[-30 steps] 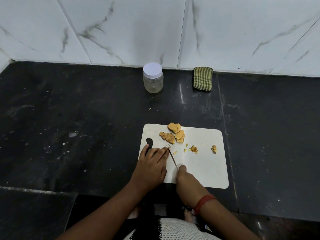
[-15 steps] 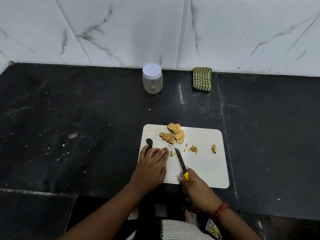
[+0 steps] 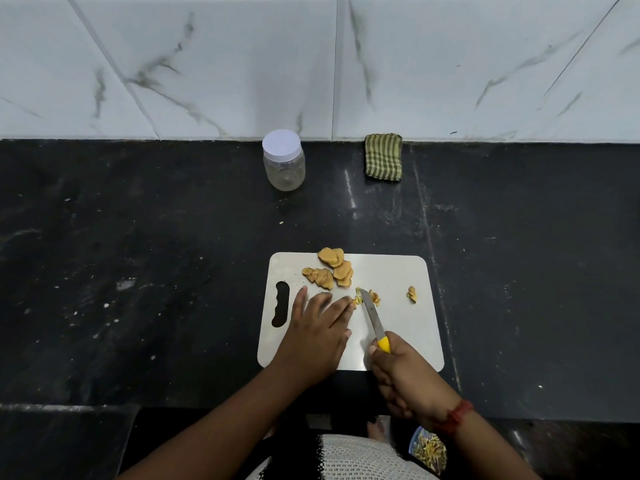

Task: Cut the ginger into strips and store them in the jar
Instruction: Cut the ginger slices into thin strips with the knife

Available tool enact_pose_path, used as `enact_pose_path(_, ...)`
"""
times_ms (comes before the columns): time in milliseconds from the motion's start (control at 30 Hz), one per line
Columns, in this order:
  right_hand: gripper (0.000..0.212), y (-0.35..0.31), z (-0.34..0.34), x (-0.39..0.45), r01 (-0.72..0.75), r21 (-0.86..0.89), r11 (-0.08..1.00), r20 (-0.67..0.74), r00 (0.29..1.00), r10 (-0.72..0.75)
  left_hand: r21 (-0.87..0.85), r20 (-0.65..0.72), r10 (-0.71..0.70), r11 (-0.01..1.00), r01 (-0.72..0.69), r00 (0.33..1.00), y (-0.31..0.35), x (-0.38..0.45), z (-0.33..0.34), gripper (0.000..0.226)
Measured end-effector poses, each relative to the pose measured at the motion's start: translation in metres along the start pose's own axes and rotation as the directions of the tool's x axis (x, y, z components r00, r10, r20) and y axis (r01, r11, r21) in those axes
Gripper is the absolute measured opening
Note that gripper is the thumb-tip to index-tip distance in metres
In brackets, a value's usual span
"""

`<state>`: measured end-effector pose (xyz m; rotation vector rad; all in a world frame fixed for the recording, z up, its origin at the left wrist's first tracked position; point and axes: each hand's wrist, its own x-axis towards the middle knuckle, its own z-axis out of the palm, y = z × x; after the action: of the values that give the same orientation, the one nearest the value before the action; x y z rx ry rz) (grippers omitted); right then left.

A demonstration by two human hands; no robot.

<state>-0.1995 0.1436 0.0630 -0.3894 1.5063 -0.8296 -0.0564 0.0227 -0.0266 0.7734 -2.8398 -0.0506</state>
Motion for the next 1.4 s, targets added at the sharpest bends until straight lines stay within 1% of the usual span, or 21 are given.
enact_pose_path(67, 0.019, -0.001, -0.004, -0.001, 0.007, 0.008, 1.0, -0.009, 1.0, -0.007, -0.007, 0.002, -0.002, 1.0, 0.002, 1.0, 0.003, 0.005, -0.001, 0.048)
enact_pose_path(133, 0.02, -0.001, -0.008, -0.002, 0.018, 0.016, 1.0, -0.011, 1.0, -0.017, -0.027, -0.024, -0.03, 0.999, 0.03, 0.999, 0.001, 0.003, -0.001, 0.048)
enact_pose_path(200, 0.02, -0.002, -0.011, -0.002, 0.024, 0.031, 0.999, -0.011, 1.0, -0.023, -0.053, -0.045, -0.107, 0.993, 0.104, 0.993, -0.004, -0.002, -0.002, 0.049)
enact_pose_path(300, 0.02, -0.001, -0.016, -0.001, 0.022, 0.05, 0.999, -0.009, 1.0, -0.022, -0.059, -0.017, -0.206, 0.977, 0.205, 0.978, -0.015, -0.009, -0.002, 0.052)
enact_pose_path(400, 0.019, -0.001, -0.019, 0.0, 0.026, 0.052, 0.998, -0.012, 1.0, -0.026, -0.049, 0.009, -0.182, 0.982, 0.183, 0.983, -0.019, -0.007, -0.001, 0.051)
enact_pose_path(667, 0.019, -0.012, -0.022, 0.001, 0.071, 0.003, 0.997, -0.039, 0.997, -0.071, -0.048, 0.018, -0.013, 0.999, 0.013, 1.0, 0.002, 0.021, -0.001, 0.046)
enact_pose_path(733, 0.02, -0.014, -0.022, 0.0, 0.079, -0.012, 0.997, -0.049, 0.996, -0.08, -0.079, -0.031, -0.025, 0.997, 0.023, 0.999, 0.004, 0.028, -0.003, 0.043)
enact_pose_path(833, 0.02, -0.016, -0.024, -0.001, 0.089, -0.012, 0.996, -0.061, 0.994, -0.089, -0.116, -0.126, -0.102, 0.989, 0.087, 0.987, -0.005, 0.04, -0.007, 0.037)
enact_pose_path(900, 0.02, -0.016, -0.025, -0.002, 0.094, -0.014, 0.995, -0.07, 0.993, -0.095, -0.111, -0.146, -0.148, 0.985, 0.132, 0.978, -0.02, 0.055, -0.01, 0.037)
enact_pose_path(933, 0.02, -0.016, -0.025, -0.002, 0.097, -0.015, 0.995, -0.07, 0.993, -0.097, -0.112, -0.119, -0.175, 0.981, 0.162, 0.977, -0.028, 0.063, -0.012, 0.044)
enact_pose_path(967, 0.019, -0.016, -0.025, -0.002, 0.099, -0.014, 0.995, -0.069, 0.993, -0.1, -0.113, -0.062, -0.191, 0.977, 0.183, 0.98, -0.037, 0.073, -0.014, 0.052)
enact_pose_path(1033, 0.019, -0.015, -0.025, -0.002, 0.104, -0.015, 0.994, -0.066, 0.992, -0.105, -0.116, 0.104, -0.166, 0.977, 0.178, 0.981, -0.053, 0.09, -0.02, 0.062)
enact_pose_path(1100, 0.019, -0.015, -0.024, -0.002, 0.109, -0.019, 0.994, -0.064, 0.992, -0.11, -0.113, 0.261, -0.108, 0.984, 0.141, 0.959, -0.064, 0.107, -0.025, 0.063)
enact_pose_path(1167, 0.018, -0.015, -0.024, -0.002, 0.112, -0.017, 0.994, -0.062, 0.992, -0.113, -0.072, 0.357, -0.062, 0.993, 0.094, 0.932, -0.067, 0.118, -0.031, 0.056)
enact_pose_path(1233, 0.017, -0.015, -0.025, -0.002, 0.114, -0.022, 0.993, -0.066, 0.991, -0.115, -0.063, 0.369, -0.049, 0.995, 0.078, 0.928, -0.069, 0.122, -0.035, 0.045)
enact_pose_path(1300, 0.016, -0.014, -0.026, -0.002, 0.114, -0.02, 0.993, -0.071, 0.991, -0.115, -0.08, 0.343, -0.069, 0.992, 0.102, 0.937, -0.071, 0.12, -0.037, 0.035)
enact_pose_path(1400, 0.016, -0.012, -0.026, -0.002, 0.109, -0.011, 0.994, -0.072, 0.991, -0.11, -0.107, 0.347, -0.103, 0.983, 0.149, 0.932, -0.075, 0.116, -0.038, 0.034)
